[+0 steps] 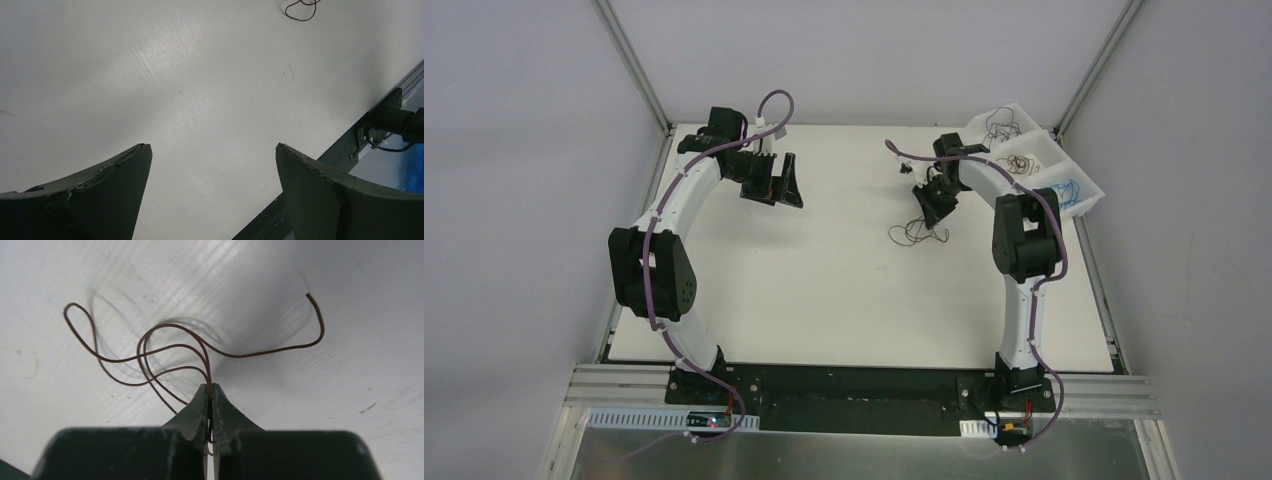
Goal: Untangle the cables
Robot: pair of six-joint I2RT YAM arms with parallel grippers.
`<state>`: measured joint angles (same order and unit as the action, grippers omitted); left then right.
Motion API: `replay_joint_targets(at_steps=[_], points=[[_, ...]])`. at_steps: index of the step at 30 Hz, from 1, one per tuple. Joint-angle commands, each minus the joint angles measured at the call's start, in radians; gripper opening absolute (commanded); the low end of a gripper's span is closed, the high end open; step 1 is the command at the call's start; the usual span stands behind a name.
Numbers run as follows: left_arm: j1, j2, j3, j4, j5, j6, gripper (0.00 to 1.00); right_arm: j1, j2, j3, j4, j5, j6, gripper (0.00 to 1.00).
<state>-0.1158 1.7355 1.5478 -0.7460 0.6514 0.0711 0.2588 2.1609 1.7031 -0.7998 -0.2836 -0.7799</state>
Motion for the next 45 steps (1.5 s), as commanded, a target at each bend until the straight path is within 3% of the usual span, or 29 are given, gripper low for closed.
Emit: replay_joint_targets(at_steps=[1, 11, 21, 31, 45], points=[[0.009, -0.010, 0.033, -0.012, 0.019, 0.021, 0.99, -0.048, -0.149, 0.131, -0.049, -0.139, 0.076, 0.00], [0.009, 0.003, 0.053, -0.013, 0.028, 0.012, 0.99, -0.222, -0.210, 0.356, -0.086, -0.245, 0.002, 0.00], [0.008, 0.014, 0.062, -0.013, 0.015, 0.013, 0.99, -0.422, -0.062, 0.706, 0.007, -0.253, -0.004, 0.00], [0.009, 0.046, 0.080, -0.037, -0.006, 0.038, 0.99, -0.479, 0.032, 0.729, 0.175, -0.204, -0.093, 0.00], [0.009, 0.075, 0.083, -0.072, -0.043, 0.084, 0.99, -0.524, 0.179, 0.683, 0.179, -0.089, -0.369, 0.00]])
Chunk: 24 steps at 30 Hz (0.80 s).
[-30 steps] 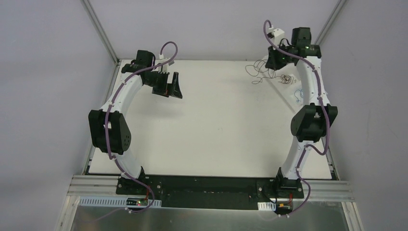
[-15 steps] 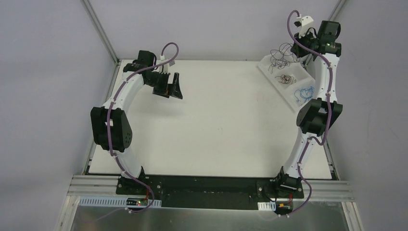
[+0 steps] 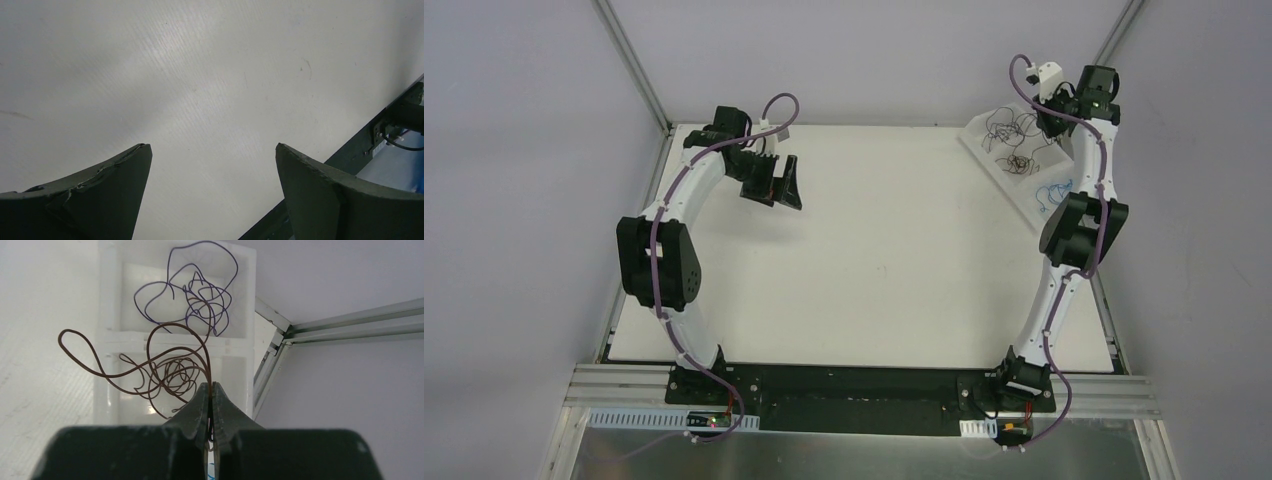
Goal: Untangle the cables
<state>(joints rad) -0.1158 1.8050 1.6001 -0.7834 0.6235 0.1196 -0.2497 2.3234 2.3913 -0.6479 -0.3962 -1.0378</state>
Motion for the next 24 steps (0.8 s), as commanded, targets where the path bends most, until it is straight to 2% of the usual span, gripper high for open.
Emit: replay_joint_targets(at_steps=[1, 6, 10, 12, 15, 16, 19, 24], points=[[0.009, 0.005, 0.028, -0.035, -0.017, 0.038, 0.99, -0.016, 0.024, -0.017, 0.028, 0.027, -0.138, 0.00], [0.009, 0.014, 0.027, -0.044, -0.030, 0.043, 0.99, -0.016, 0.062, -0.101, 0.094, 0.059, -0.265, 0.00], [0.009, 0.015, 0.032, -0.060, -0.043, 0.059, 0.99, -0.006, 0.122, -0.056, 0.111, 0.095, -0.261, 0.02], [0.009, 0.017, 0.033, -0.066, -0.051, 0.065, 0.99, 0.001, 0.125, -0.062, 0.112, 0.096, -0.257, 0.22], [0.009, 0.019, 0.036, -0.070, -0.055, 0.068, 0.99, 0.010, 0.098, -0.091, 0.130, 0.091, -0.214, 0.42], [0.009, 0.019, 0.037, -0.071, -0.053, 0.068, 0.99, 0.010, 0.088, -0.104, 0.140, 0.089, -0.201, 0.46], [0.009, 0.019, 0.041, -0.072, -0.050, 0.069, 0.99, 0.011, 0.056, -0.117, 0.155, 0.081, -0.156, 0.51], [0.009, 0.009, 0.045, -0.075, -0.046, 0.069, 0.99, 0.009, -0.007, -0.123, 0.133, 0.050, -0.091, 0.68]])
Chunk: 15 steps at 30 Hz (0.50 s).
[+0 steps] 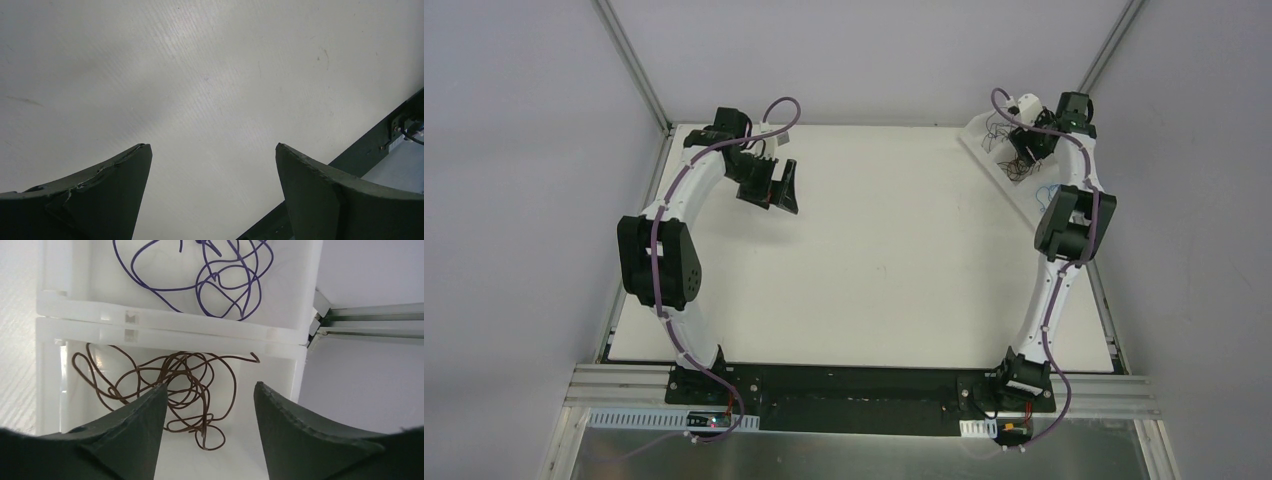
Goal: Untangle the cables
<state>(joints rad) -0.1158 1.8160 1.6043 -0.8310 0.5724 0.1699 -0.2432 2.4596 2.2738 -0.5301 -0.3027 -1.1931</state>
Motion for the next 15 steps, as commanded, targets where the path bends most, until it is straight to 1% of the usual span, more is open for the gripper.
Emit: replay_joint_targets(at_steps=[1, 3, 7, 9, 12, 15], points=[[0.010, -0.005, 0.044, -0.030, 0.010, 0.019, 0.99, 0.003, -0.160, -0.012, 0.011, -0.050, 0.071, 0.70], [0.009, -0.008, 0.054, -0.044, 0.016, 0.012, 0.99, 0.006, -0.192, -0.030, 0.003, -0.057, 0.080, 0.76], [0.010, -0.018, 0.079, -0.065, -0.008, -0.001, 0.99, 0.007, -0.262, -0.060, -0.019, -0.062, 0.117, 0.92], [0.010, -0.017, 0.097, -0.084, -0.029, 0.003, 0.99, 0.008, -0.302, -0.065, -0.030, -0.064, 0.159, 0.99], [0.009, -0.010, 0.141, -0.126, -0.076, 0.030, 0.99, 0.013, -0.363, -0.055, -0.057, -0.062, 0.272, 0.99], [0.018, 0.010, 0.248, -0.185, -0.126, 0.059, 0.99, 0.025, -0.422, -0.039, -0.123, -0.062, 0.429, 0.99]])
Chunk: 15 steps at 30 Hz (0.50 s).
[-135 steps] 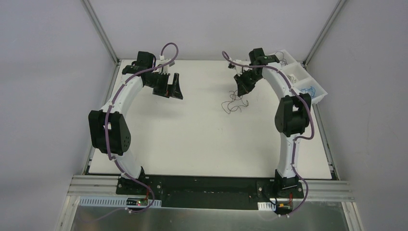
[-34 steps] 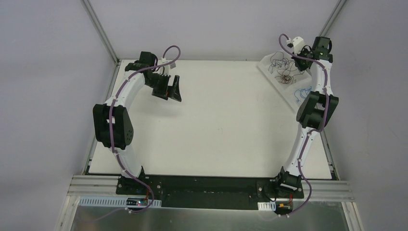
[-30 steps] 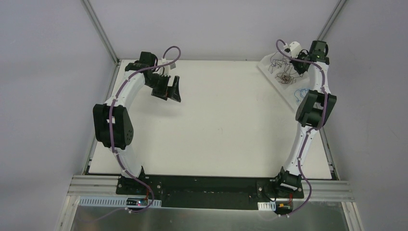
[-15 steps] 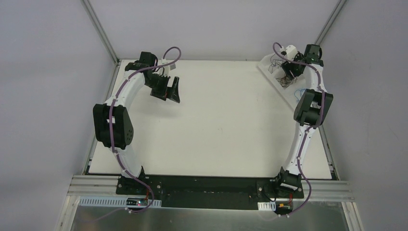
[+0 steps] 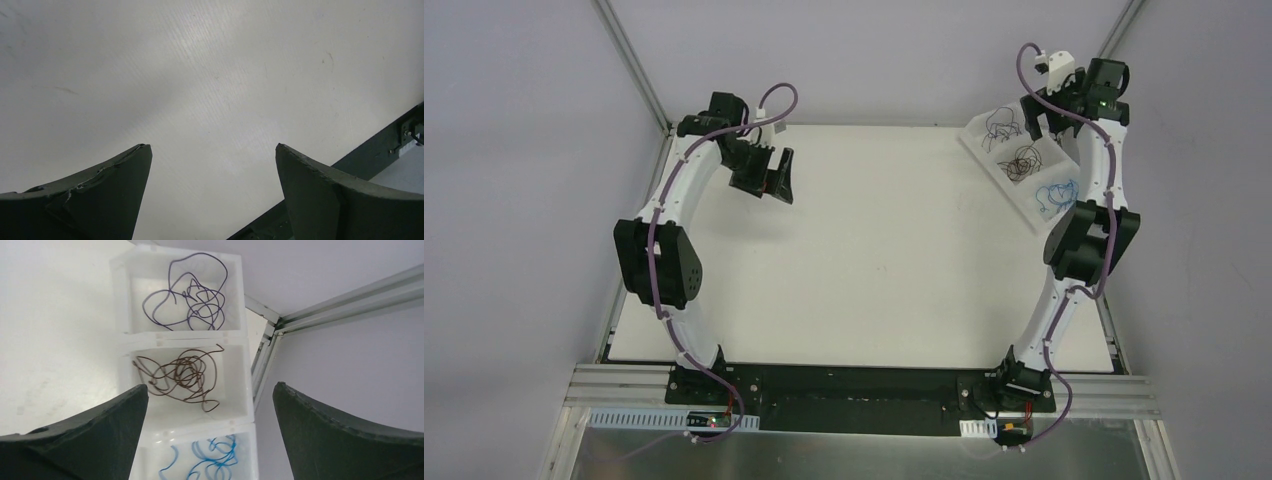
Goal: Untangle the cables
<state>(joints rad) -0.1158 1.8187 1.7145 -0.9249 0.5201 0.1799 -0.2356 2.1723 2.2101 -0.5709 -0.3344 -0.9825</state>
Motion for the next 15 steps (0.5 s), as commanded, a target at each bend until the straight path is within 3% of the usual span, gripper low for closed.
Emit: replay_joint_targets(at_steps=[1, 8, 11, 15], points=[[0.025, 0.013, 0.172, -0.104, -0.086, 0.048, 0.99, 0.022, -0.157, 0.024, -0.106, -0.038, 0.276, 0.99], [0.056, 0.052, 0.365, -0.148, -0.200, -0.011, 0.99, 0.086, -0.325, -0.153, -0.204, -0.158, 0.685, 0.99], [0.066, 0.042, 0.351, -0.157, -0.201, -0.049, 0.99, 0.129, -0.412, -0.370, -0.166, -0.196, 0.795, 0.99], [0.067, 0.023, 0.247, -0.159, -0.193, -0.139, 0.99, 0.231, -0.555, -0.693, -0.082, -0.158, 0.811, 0.99]])
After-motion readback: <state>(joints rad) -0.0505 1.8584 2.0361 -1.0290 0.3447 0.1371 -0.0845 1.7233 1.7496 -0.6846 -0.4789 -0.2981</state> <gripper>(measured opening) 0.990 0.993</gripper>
